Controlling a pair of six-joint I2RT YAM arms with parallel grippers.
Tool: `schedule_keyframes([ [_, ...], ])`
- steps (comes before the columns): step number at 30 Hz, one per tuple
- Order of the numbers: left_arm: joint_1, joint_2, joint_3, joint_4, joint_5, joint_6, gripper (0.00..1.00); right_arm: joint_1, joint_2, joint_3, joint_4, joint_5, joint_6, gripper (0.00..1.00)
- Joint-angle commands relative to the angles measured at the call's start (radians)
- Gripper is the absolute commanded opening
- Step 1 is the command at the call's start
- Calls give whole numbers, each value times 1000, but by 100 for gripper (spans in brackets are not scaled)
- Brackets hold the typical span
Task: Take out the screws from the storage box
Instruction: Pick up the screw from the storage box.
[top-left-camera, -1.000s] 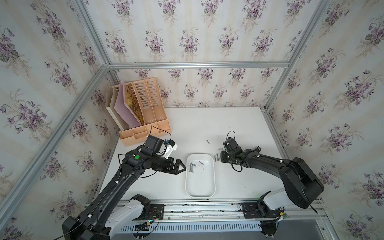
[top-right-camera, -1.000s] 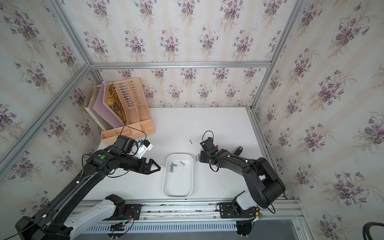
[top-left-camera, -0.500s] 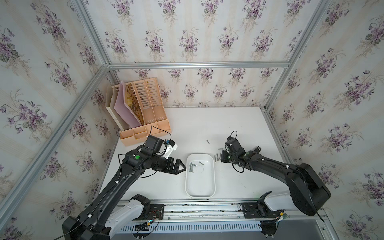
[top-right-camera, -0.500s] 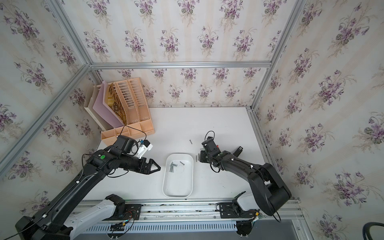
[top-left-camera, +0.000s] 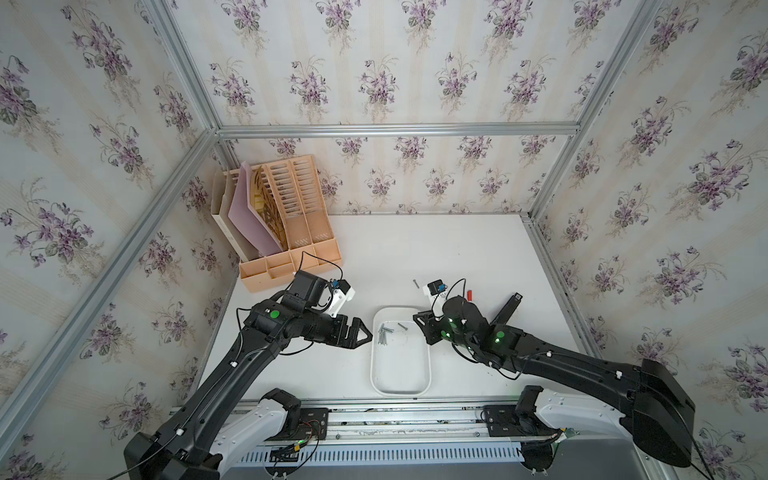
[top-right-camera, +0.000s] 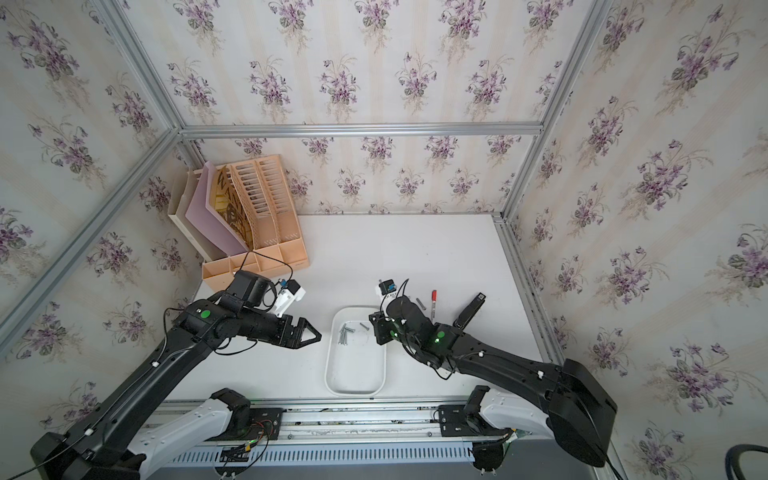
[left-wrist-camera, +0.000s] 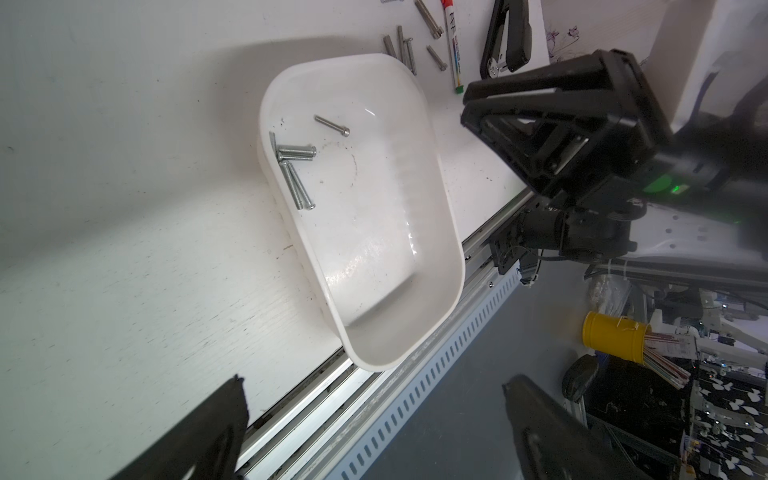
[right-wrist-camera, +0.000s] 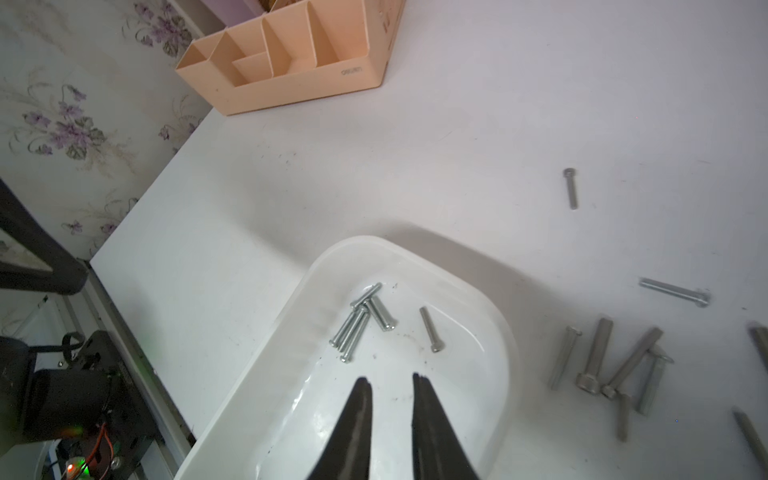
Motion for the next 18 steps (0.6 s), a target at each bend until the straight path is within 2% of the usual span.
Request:
schedule_keyframes([
  [1,1,-1,2,-1,-2,0,99,60,85,52,-17,85,-55,20],
  [3,1,1,2,0,0,1,100,75,148,81,-27,69,-64,19],
  [5,1,0,2,-1,1,1,100,75,213,110,-41,55,-61,23],
  [18,-5,-7,2,-1,0,0,100,73,459,248,-178,166,-17,25],
])
